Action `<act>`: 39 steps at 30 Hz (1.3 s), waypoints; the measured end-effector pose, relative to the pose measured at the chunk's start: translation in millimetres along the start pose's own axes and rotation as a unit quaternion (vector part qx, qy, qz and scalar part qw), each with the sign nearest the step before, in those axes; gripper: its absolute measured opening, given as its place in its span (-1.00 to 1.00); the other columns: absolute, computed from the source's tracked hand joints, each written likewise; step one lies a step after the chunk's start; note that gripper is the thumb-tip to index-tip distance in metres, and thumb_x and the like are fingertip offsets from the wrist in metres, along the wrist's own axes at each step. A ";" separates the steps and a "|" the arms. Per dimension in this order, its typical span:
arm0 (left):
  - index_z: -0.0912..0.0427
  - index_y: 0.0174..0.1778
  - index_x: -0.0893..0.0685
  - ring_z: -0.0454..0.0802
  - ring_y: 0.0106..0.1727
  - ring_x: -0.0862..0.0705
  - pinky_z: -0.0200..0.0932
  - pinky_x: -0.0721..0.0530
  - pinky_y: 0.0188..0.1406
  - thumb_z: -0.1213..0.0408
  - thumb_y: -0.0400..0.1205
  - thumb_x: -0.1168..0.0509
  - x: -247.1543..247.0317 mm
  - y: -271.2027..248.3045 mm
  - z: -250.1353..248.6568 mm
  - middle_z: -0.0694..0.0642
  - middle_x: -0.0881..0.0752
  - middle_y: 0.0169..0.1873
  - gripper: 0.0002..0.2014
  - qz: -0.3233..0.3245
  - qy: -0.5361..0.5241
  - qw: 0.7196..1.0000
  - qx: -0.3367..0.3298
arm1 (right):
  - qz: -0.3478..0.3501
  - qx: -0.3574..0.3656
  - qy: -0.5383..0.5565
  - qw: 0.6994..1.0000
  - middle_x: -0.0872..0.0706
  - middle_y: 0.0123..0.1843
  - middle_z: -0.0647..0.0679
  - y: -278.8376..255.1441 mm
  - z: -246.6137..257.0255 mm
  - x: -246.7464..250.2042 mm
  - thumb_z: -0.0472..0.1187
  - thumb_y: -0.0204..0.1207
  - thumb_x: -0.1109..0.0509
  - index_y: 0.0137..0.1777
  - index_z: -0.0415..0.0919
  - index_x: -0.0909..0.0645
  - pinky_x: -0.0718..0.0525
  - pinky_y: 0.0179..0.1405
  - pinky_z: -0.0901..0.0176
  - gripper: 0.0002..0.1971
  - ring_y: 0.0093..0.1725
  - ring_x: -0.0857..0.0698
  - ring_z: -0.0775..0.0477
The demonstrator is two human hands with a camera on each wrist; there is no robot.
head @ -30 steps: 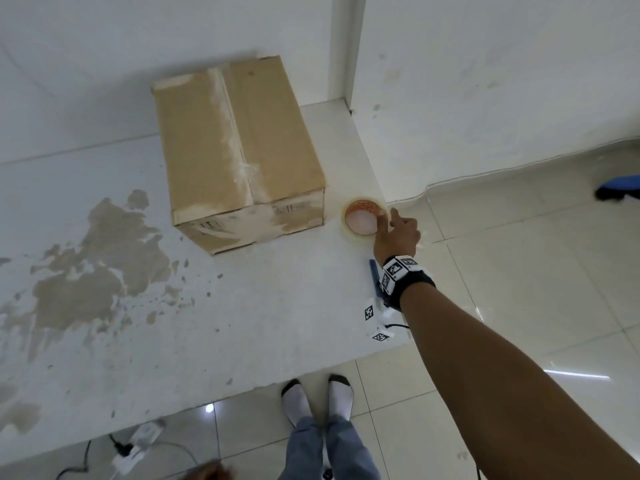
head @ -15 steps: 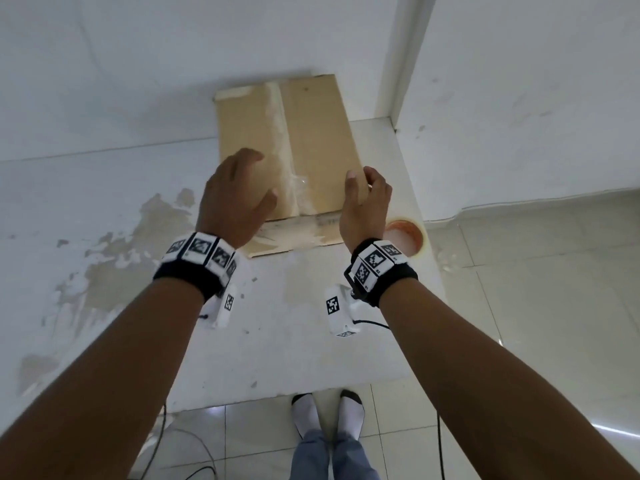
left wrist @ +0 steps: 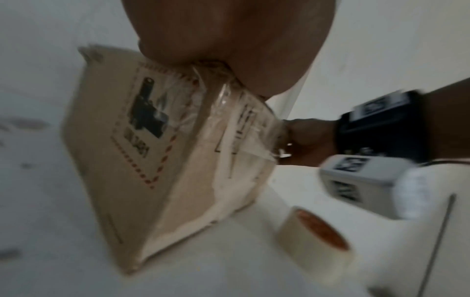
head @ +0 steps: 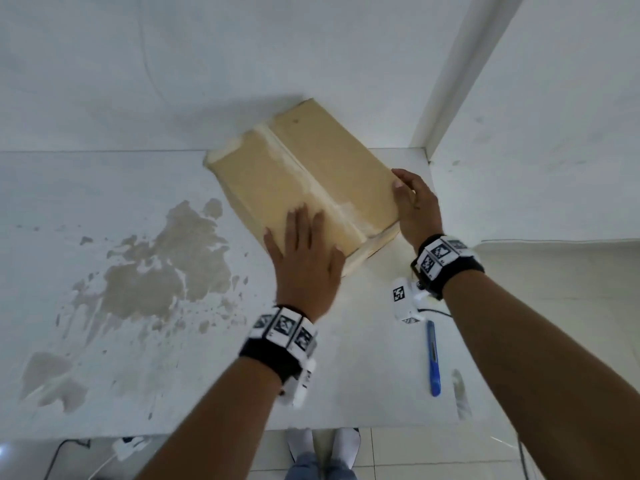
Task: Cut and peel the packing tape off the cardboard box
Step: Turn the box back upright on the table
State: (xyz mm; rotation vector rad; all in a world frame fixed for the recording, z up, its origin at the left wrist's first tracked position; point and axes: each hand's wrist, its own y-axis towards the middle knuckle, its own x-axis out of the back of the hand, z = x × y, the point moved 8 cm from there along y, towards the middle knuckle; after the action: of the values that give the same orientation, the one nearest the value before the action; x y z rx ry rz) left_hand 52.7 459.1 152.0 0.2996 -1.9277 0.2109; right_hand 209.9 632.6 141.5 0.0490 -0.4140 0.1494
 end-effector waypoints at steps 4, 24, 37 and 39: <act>0.17 0.88 0.05 0.16 0.88 0.31 0.39 0.51 0.68 -0.08 0.65 0.10 -13.1 2.3 -30.0 0.21 0.22 0.88 -0.15 0.065 -0.154 0.982 0.085 | 0.045 -0.008 -0.047 0.998 -0.77 0.11 0.05 43.1 16.6 -2.4 0.00 0.69 -0.35 0.30 -0.06 -0.75 -0.74 0.20 0.17 -0.70 0.15 -0.74 -0.01; 0.12 0.88 0.04 0.28 0.87 0.03 0.35 -0.12 0.75 -0.21 0.83 -0.02 58.7 78.3 128.2 0.21 0.13 0.88 -0.21 0.093 0.068 0.993 0.033 | 0.233 0.133 -0.475 0.838 0.14 0.82 -0.15 -72.3 62.6 -69.9 0.71 0.34 0.03 0.76 -0.28 0.16 0.21 0.73 -0.30 0.26 0.80 0.12 -0.10; 0.18 0.87 0.26 0.43 0.85 0.17 0.35 0.06 0.77 -0.48 0.66 -0.05 34.8 55.3 89.8 0.26 0.36 0.85 0.10 0.111 0.026 0.986 0.121 | 0.302 0.052 -0.463 0.832 0.35 0.79 0.04 -30.3 47.9 -38.6 0.42 0.59 -0.09 0.77 -0.15 0.31 0.07 0.69 -0.48 0.01 0.77 0.29 0.00; 0.19 0.86 0.29 0.43 0.85 0.19 0.35 0.05 0.77 -0.52 0.62 -0.08 33.7 60.0 87.7 0.27 0.39 0.83 0.16 0.121 0.028 0.985 0.124 | 0.317 0.056 -0.450 0.833 0.35 0.79 0.01 -18.9 49.0 -39.2 0.39 0.60 -0.13 0.77 -0.17 0.30 0.03 0.70 -0.45 0.01 0.78 0.28 -0.02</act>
State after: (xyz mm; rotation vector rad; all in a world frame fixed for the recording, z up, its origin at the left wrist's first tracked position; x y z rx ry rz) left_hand -55.2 487.4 151.0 0.2200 -1.8801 0.6164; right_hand 157.9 604.8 170.2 0.0967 -1.3691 0.8293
